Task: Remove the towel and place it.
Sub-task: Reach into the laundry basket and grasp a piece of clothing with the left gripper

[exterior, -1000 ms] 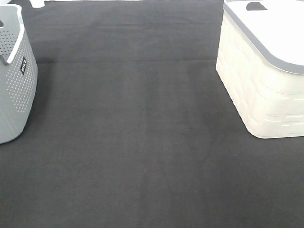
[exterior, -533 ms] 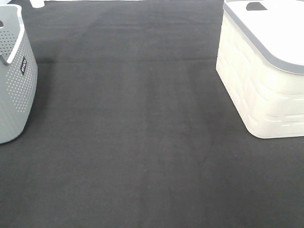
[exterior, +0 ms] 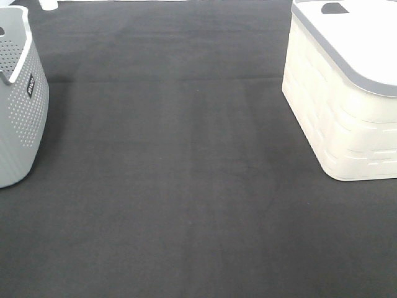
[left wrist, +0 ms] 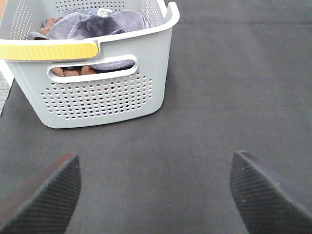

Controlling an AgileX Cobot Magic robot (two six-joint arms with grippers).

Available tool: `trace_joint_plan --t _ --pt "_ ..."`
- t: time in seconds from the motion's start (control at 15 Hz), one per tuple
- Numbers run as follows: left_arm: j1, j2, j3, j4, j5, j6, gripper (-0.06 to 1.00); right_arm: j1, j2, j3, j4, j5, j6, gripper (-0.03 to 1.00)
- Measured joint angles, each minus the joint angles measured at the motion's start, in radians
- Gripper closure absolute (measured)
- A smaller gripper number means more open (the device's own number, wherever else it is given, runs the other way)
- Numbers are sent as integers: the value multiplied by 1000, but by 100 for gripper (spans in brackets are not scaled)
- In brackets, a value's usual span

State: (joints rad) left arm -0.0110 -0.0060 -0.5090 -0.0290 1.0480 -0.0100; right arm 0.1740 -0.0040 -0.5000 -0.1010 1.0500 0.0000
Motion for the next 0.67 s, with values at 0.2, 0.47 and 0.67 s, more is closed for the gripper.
trace_joint_plan --t 0.2,0.47,0.67 --pt "0 0 0 0 0 0 17 0 0 0 0 0 0 27" --pt "0 0 0 0 0 0 18 0 0 0 0 0 0 27" --pt "0 0 0 0 0 0 18 0 0 0 0 0 0 27"
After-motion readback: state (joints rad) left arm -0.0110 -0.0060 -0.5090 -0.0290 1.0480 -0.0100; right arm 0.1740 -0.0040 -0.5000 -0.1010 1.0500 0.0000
